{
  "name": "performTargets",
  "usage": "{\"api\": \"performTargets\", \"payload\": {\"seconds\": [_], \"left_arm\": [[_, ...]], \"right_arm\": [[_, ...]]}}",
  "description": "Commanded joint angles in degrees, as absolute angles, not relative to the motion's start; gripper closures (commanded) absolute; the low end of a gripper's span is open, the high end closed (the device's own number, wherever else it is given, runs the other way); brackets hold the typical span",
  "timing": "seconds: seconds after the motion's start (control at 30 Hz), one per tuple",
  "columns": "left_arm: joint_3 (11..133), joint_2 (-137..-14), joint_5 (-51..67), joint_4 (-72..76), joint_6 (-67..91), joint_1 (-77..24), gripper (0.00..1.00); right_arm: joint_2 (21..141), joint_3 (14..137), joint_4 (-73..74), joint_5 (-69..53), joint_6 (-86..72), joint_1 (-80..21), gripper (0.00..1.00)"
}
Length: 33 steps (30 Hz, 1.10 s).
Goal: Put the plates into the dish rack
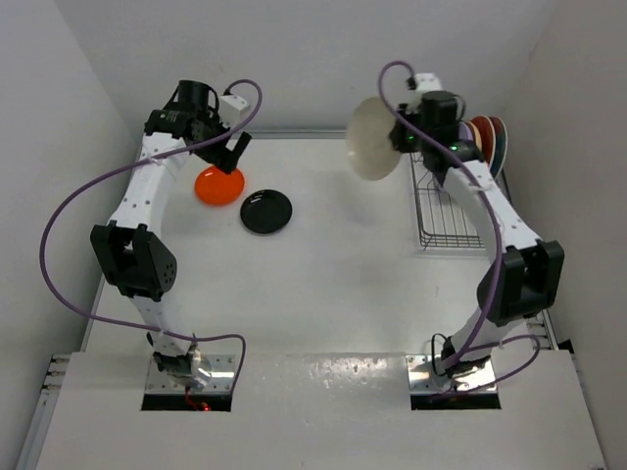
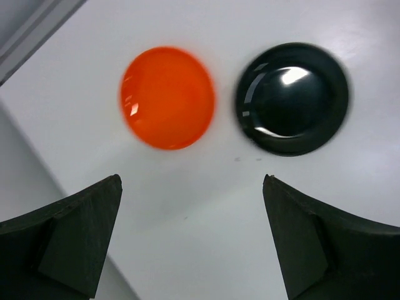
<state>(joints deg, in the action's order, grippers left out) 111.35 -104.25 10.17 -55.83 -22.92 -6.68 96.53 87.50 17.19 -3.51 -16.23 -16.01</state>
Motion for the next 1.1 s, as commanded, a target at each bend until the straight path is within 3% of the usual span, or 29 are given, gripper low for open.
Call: {"api": "performTargets", "payload": {"seconds": [0.0,0.2,0.4,0.6,1.07], "left_arm": [[114.25,-103.89,-7.87,-52.30,-16.88,-5.54,0.00],[113.12,-104.41,-5.81,-52.29,-19.15,-4.39,0.00],[109.70,-107.66,-3.43,-51.24,-16.96,-4.39,0.00],[102.06,-108.90,-0.27,-49.58,-14.94,-5.54,0.00],[96.33,-117.77,2.37,-45.18,-12.66,-6.06,0.00]], "right_arm": [[92.11,90.53,14.68,18.31,-8.10,-7.51,1.00],[96.32,90.96,6.60,26.63,2.81,-2.39,1.00],[107.11,95.88,2.73,34.18,11.22,-2.81,1.00],[110.30,95.01,-3.16,39.54,16.51,-3.25,1.00],[113.38,91.32,4.21,29.97,3.97,-2.46,1.00]]}}
